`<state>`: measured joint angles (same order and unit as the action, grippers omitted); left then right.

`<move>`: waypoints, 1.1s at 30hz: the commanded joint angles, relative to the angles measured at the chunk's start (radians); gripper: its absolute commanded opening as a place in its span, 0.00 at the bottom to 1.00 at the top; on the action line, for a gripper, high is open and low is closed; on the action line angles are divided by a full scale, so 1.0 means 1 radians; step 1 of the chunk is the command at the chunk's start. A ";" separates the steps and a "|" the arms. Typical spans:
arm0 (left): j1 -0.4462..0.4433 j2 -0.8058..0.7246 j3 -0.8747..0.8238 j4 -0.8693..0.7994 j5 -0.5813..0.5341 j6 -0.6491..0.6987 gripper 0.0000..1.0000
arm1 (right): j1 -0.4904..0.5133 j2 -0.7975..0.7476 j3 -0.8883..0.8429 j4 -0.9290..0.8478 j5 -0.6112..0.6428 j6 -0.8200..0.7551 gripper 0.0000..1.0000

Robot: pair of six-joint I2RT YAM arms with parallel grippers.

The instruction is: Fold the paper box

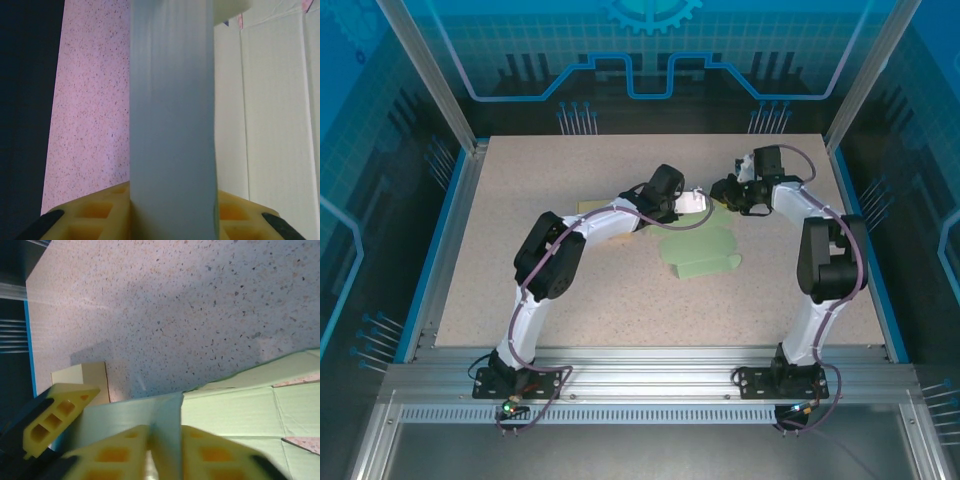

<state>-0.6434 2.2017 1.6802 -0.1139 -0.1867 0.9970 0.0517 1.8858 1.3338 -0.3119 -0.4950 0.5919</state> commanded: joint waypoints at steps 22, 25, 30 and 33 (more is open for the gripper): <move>0.011 0.056 0.001 0.006 -0.010 0.035 0.32 | -0.140 -0.034 -0.232 0.084 0.133 -0.039 0.53; 0.010 0.055 0.001 0.008 -0.011 0.035 0.32 | -0.120 0.005 -0.194 0.075 0.155 -0.037 0.54; 0.010 0.048 -0.001 0.007 -0.021 0.040 0.33 | -0.059 0.075 -0.096 0.001 0.239 -0.046 0.54; 0.010 0.046 -0.008 0.014 -0.023 0.039 0.33 | -0.034 0.098 -0.059 -0.034 0.279 -0.040 0.54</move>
<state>-0.6384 2.2177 1.6802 -0.0692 -0.1940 1.0233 -0.0090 1.9572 1.2339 -0.2798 -0.2810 0.5632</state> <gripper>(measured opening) 0.334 0.544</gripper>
